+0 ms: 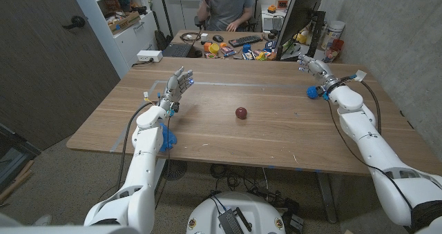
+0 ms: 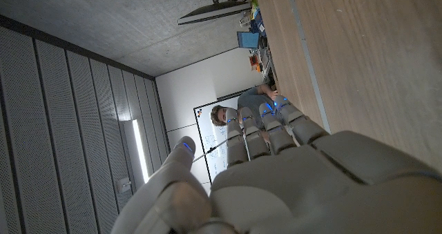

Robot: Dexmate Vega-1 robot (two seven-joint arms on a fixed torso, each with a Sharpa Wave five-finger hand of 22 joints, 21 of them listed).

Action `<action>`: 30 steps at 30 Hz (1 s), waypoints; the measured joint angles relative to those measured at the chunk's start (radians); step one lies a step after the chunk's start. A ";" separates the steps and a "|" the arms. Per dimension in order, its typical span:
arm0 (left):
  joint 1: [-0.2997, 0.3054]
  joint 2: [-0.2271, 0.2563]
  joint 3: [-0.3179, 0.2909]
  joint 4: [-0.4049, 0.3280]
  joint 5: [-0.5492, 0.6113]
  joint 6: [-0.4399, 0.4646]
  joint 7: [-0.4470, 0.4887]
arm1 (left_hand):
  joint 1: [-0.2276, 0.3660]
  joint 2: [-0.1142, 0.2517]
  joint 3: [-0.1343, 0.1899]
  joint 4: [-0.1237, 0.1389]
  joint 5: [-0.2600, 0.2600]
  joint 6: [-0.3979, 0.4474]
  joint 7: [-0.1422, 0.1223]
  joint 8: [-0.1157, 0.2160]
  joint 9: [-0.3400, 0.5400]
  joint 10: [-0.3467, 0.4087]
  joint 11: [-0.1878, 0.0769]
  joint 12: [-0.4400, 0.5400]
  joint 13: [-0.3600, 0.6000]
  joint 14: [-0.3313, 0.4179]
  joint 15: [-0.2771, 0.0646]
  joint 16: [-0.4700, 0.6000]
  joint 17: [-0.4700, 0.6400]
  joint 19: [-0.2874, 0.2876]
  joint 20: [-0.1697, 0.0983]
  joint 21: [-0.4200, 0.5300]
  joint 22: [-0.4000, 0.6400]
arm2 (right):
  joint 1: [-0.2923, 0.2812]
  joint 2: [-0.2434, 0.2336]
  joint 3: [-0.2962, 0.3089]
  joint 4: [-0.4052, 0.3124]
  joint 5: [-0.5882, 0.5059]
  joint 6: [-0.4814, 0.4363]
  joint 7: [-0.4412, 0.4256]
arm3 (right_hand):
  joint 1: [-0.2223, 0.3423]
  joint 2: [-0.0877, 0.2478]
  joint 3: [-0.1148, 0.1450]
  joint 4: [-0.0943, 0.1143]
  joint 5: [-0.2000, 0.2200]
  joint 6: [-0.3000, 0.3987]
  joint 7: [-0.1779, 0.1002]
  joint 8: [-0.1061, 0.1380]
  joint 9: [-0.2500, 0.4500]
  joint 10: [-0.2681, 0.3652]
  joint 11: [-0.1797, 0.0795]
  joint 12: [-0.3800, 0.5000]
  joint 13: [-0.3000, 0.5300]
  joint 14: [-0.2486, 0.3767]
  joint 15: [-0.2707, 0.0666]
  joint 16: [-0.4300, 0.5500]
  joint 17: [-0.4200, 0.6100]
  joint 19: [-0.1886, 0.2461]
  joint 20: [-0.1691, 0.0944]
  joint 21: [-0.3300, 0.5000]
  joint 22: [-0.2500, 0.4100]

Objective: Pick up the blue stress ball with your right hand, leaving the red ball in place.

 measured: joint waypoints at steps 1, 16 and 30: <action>-0.001 -0.004 -0.005 -0.001 0.011 0.001 -0.007 | 0.000 0.000 0.000 0.000 0.000 0.000 0.000 0.000 0.000 0.000 0.000 0.000 0.000 0.000 0.000 0.000 0.000 0.000 0.000 0.000 0.000 | 0.008 -0.013 -0.001 0.015 -0.032 0.014 -0.015 | 0.021 -0.004 0.002 -0.014 0.008 0.001 -0.001 0.000 0.000 0.002 -0.002 0.000 0.000 0.008 -0.008 0.000 0.000 0.018 -0.009 0.000 -0.001; -0.016 -0.046 -0.058 -0.008 0.082 0.021 -0.053 | 0.000 0.000 0.003 -0.003 0.000 0.000 0.000 0.000 0.000 0.008 0.003 0.000 0.000 0.000 0.000 0.000 0.000 0.000 0.000 0.000 0.000 | 0.033 -0.117 -0.070 0.100 -0.396 0.067 -0.225 | 0.114 -0.054 0.005 -0.069 0.055 0.087 -0.050 0.021 0.000 0.018 -0.043 0.000 0.000 0.048 -0.026 0.008 0.000 0.134 -0.004 0.000 -0.002; -0.025 -0.065 -0.068 -0.024 0.112 0.039 -0.082 | 0.000 0.000 0.003 -0.003 0.000 0.000 0.000 0.000 0.000 0.009 0.002 0.000 0.000 0.000 0.000 0.000 0.000 0.000 0.000 0.000 0.000 | -0.028 -0.174 -0.139 0.035 -0.607 -0.026 -0.360 | 0.127 -0.081 -0.006 -0.072 0.074 0.102 -0.059 0.021 -0.003 0.025 -0.050 0.000 0.000 0.057 -0.024 0.009 0.000 0.150 -0.010 -0.007 -0.002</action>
